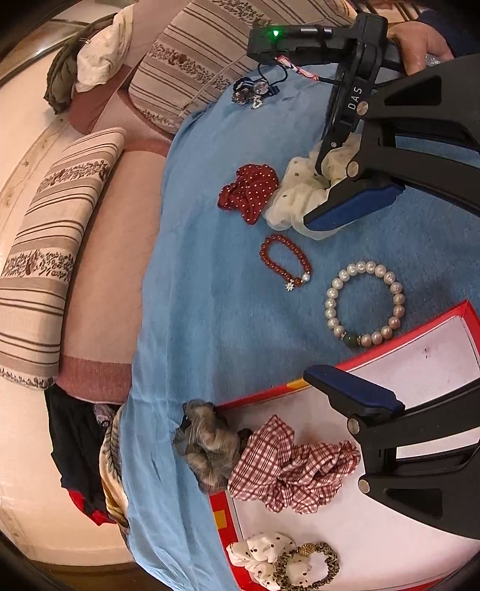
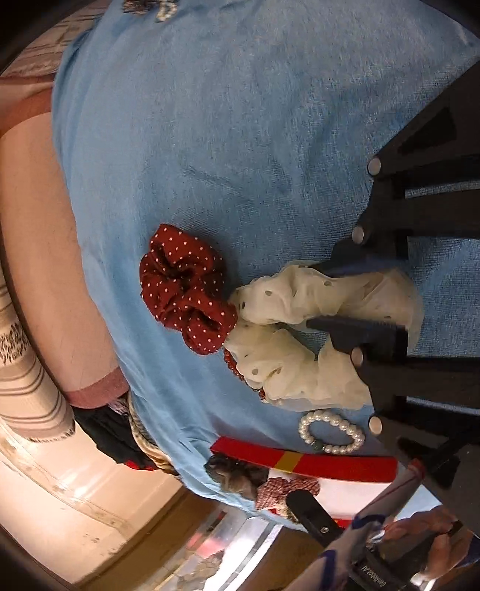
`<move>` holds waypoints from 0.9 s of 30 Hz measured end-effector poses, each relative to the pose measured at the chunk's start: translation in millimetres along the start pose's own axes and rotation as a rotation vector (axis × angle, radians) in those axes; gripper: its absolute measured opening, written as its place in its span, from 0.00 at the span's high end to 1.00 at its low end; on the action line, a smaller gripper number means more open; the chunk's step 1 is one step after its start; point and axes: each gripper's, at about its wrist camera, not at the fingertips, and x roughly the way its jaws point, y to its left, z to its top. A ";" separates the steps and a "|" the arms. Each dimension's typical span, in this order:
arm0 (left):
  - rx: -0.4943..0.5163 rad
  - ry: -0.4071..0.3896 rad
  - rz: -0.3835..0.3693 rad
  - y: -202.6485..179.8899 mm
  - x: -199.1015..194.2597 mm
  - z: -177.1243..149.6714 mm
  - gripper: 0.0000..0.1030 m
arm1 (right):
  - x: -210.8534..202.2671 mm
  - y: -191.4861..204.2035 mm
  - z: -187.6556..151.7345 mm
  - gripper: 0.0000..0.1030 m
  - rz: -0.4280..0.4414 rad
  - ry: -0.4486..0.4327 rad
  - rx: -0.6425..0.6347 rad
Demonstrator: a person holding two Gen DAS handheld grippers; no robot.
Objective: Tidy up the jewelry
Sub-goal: 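Grasp the cream polka-dot scrunchie with the right gripper while the left grasps the pearl bracelet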
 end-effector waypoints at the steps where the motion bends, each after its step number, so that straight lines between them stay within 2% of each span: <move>1: 0.001 0.005 -0.003 -1.0 1.5 -0.5 0.28 | -1.6 0.8 0.3 0.86 0.001 -0.003 -0.007; 9: 0.008 0.030 -0.026 -6.7 9.0 -2.1 0.28 | -36.6 -3.2 11.1 0.89 -0.069 -0.102 -0.028; 14: -0.062 0.086 -0.089 -0.5 14.0 -6.6 0.30 | -49.1 -16.0 17.1 0.89 -0.064 -0.126 0.034; 17: -0.054 0.103 -0.109 -8.8 12.5 -13.4 0.42 | -55.7 -19.7 16.4 0.89 -0.040 -0.126 0.056; 21: 0.019 0.148 -0.093 -32.6 19.6 -26.8 0.70 | -72.1 -18.4 16.7 0.89 -0.020 -0.162 0.050; 23: 0.031 0.164 -0.086 -38.2 24.5 -32.2 0.72 | -77.8 -18.9 17.2 0.89 -0.021 -0.178 0.045; 27: 0.072 0.169 -0.021 -46.4 32.9 -37.2 0.74 | -87.4 -24.2 18.7 0.89 -0.017 -0.201 0.055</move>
